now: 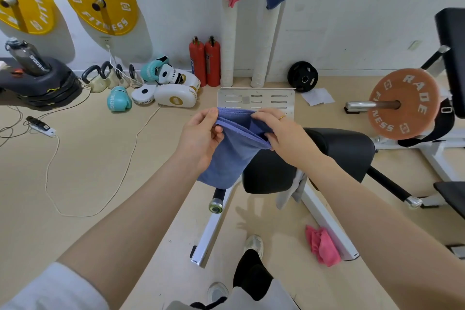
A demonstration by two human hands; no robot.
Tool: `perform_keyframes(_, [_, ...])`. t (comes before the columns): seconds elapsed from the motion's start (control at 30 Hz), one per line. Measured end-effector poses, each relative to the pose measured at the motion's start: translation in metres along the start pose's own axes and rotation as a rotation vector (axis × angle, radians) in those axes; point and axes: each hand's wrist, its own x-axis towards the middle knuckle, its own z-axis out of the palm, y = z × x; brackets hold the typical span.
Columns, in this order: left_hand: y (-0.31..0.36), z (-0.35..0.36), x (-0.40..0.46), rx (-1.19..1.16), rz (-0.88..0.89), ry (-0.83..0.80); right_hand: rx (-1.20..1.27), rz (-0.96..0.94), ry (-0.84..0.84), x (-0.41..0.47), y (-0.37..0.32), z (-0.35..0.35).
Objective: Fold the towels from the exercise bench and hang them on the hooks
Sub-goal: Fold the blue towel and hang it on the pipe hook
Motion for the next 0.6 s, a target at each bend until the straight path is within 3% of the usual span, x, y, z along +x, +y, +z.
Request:
perform_keyframes(0.13, [-0.002, -0.001, -0.002, -0.023, 0.006, 0.011, -0.221, -0.045, -0.087, -0.004, -0.004, 0.000])
perform_keyframes(0.33, [-0.005, -0.001, -0.003, -0.011, 0.015, -0.005, -0.141, 0.068, -0.157, 0.001, -0.023, -0.005])
perform_keyframes(0.6, [-0.010, -0.002, -0.005, 0.020, 0.046, 0.007, -0.333, 0.183, -0.086, -0.003, -0.015, 0.007])
